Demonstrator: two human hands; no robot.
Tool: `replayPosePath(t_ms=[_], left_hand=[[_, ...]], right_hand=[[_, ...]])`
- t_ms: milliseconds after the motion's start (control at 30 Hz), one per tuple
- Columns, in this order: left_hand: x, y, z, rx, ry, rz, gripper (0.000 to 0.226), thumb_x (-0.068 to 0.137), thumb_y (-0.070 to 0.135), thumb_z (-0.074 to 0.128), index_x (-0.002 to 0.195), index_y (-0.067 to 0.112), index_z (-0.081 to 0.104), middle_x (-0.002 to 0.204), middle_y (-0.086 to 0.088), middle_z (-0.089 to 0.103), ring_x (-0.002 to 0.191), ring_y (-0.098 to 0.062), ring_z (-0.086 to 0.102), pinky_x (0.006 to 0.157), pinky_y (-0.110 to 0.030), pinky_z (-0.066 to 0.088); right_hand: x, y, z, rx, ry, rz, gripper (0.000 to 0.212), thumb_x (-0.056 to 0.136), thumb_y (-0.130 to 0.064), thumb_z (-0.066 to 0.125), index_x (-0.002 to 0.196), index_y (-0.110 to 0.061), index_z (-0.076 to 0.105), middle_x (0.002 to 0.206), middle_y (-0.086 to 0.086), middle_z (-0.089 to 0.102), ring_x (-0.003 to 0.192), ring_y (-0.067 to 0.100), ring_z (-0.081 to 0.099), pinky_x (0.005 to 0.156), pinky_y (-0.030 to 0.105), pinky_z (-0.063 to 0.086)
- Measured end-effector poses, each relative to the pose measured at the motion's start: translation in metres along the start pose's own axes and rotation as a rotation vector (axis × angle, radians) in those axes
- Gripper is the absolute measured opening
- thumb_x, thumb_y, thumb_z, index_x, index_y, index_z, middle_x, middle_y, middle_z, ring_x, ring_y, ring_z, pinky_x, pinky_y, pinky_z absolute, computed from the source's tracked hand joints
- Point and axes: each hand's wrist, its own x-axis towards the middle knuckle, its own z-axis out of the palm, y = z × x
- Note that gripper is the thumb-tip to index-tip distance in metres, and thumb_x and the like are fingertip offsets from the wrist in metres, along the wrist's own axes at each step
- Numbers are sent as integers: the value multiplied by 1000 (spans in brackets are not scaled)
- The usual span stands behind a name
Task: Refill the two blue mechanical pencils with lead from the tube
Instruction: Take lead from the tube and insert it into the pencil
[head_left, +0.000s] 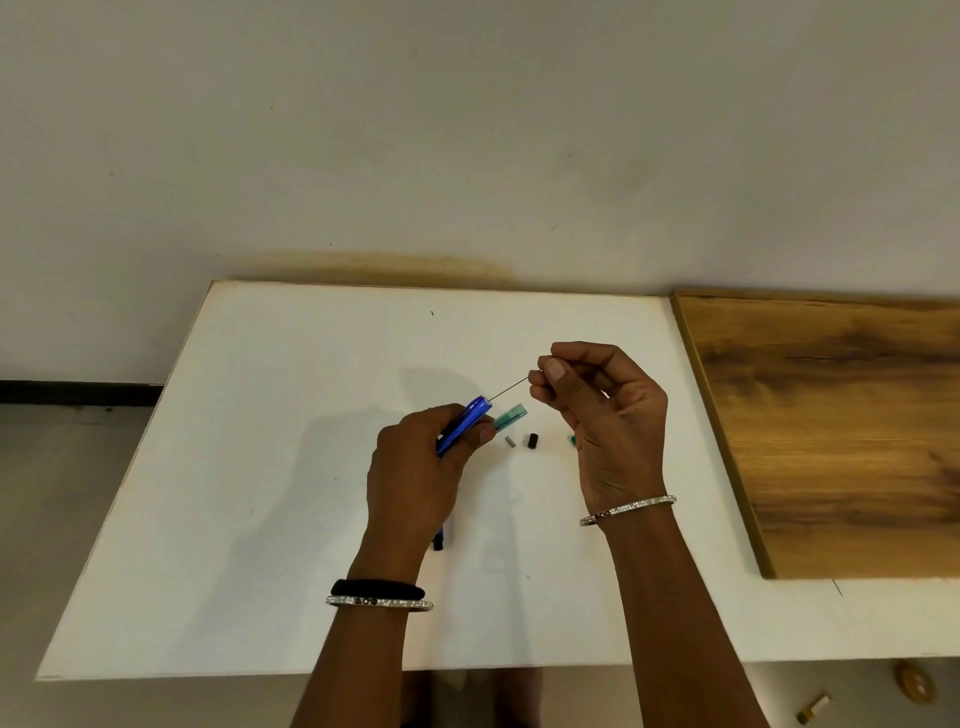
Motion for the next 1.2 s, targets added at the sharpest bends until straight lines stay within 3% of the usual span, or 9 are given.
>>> replayPosePath(t_ms=[167, 400, 600, 767, 933, 1100, 1200], left_hand=[[0, 1, 1, 1, -4, -8, 37, 80, 48, 65, 106, 23, 73, 97, 2, 74, 83, -15, 65, 80, -22, 46], [-1, 3, 0, -15, 0, -19, 35, 80, 47, 66, 105, 23, 74, 98, 2, 75, 86, -16, 66, 84, -26, 50], [-2, 2, 0, 0, 27, -15, 36, 80, 47, 65, 105, 23, 74, 97, 2, 74, 83, -14, 65, 79, -22, 45], [-1, 2, 1, 54, 17, -30, 40, 80, 50, 64, 108, 22, 72, 98, 1, 74, 83, -17, 65, 80, -25, 47], [-2, 4, 1, 77, 0, -19, 40, 82, 47, 64, 110, 20, 72, 101, -2, 74, 87, -20, 65, 86, -32, 52], [-2, 7, 1, 88, 0, -28, 38, 83, 47, 64, 110, 21, 72, 97, -4, 73, 82, -21, 64, 80, -32, 51], [-2, 6, 0, 67, -13, -25, 38, 84, 47, 63, 110, 21, 72, 98, -3, 74, 85, -20, 66, 83, -34, 53]], right_hand=[[-1, 1, 2, -67, -46, -12, 14, 83, 0, 71, 94, -8, 73, 90, 20, 73, 81, 34, 71, 72, 37, 60], [-1, -2, -1, -104, -68, -29, 14, 81, -4, 74, 94, -9, 73, 93, 23, 71, 85, 37, 69, 76, 44, 60], [0, -6, -1, -161, -97, -67, 14, 82, -3, 73, 92, -13, 73, 91, 21, 72, 86, 39, 68, 74, 41, 60], [-1, -6, 0, -246, -125, -79, 16, 81, -4, 75, 92, -15, 73, 89, 11, 74, 83, 30, 71, 76, 46, 61], [-4, -2, 5, -347, -184, -83, 16, 78, -10, 79, 90, -19, 73, 89, -1, 76, 85, 18, 73, 72, 28, 60], [-5, 2, 6, -458, -282, -91, 11, 80, -16, 78, 90, -19, 74, 85, -8, 78, 83, 10, 74, 69, 22, 56], [-5, 1, 4, -418, -331, -58, 12, 85, -15, 73, 96, -20, 74, 91, -5, 78, 90, 12, 74, 78, 28, 59]])
